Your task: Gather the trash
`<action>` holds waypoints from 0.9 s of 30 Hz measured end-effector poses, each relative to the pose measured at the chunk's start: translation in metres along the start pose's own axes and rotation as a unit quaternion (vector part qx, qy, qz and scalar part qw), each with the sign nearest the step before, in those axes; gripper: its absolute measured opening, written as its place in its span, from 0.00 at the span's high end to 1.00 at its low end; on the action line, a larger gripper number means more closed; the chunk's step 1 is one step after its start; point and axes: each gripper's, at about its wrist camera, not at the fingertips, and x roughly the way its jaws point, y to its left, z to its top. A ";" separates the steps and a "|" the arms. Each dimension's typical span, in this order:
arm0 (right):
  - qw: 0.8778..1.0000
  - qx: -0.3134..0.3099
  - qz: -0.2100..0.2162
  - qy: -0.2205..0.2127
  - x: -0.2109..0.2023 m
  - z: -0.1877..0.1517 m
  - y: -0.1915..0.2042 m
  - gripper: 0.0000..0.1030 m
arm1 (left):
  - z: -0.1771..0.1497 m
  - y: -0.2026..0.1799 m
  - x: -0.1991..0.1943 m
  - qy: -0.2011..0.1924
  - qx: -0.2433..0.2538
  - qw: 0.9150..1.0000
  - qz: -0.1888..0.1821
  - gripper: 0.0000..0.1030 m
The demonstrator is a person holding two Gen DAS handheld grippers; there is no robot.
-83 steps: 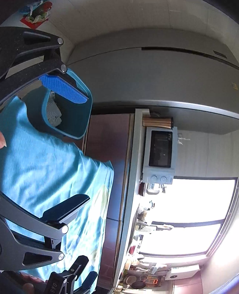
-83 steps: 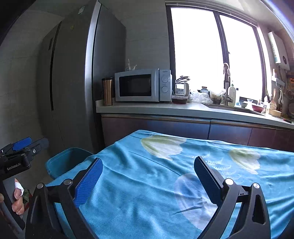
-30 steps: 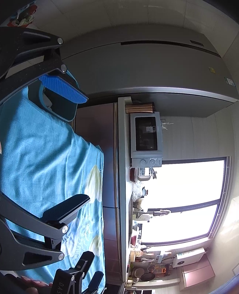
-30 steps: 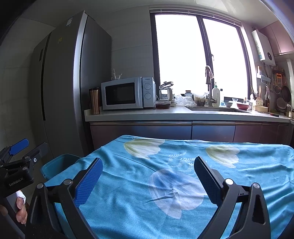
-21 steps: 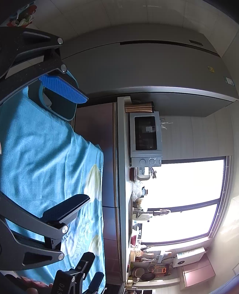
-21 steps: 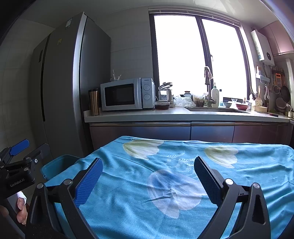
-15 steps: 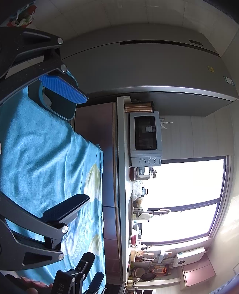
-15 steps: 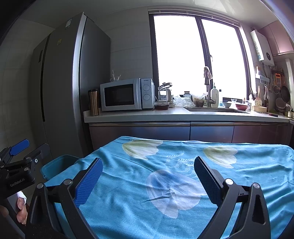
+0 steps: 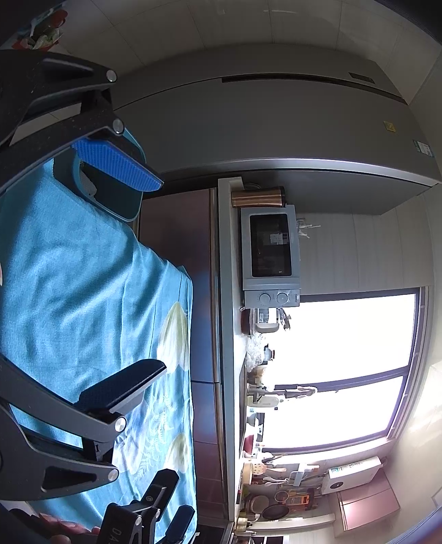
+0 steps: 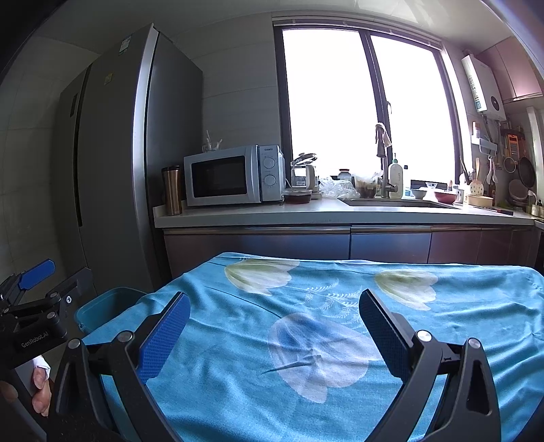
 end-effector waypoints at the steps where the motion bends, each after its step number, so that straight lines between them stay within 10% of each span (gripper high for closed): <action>1: 1.000 0.000 0.000 0.000 0.000 0.000 0.000 0.07 | 0.000 0.000 0.000 0.000 0.000 1.000 0.000 0.06; 27: 1.000 0.002 0.000 0.000 0.001 -0.001 -0.001 0.07 | -0.001 -0.001 0.000 0.000 0.001 1.000 0.001 0.06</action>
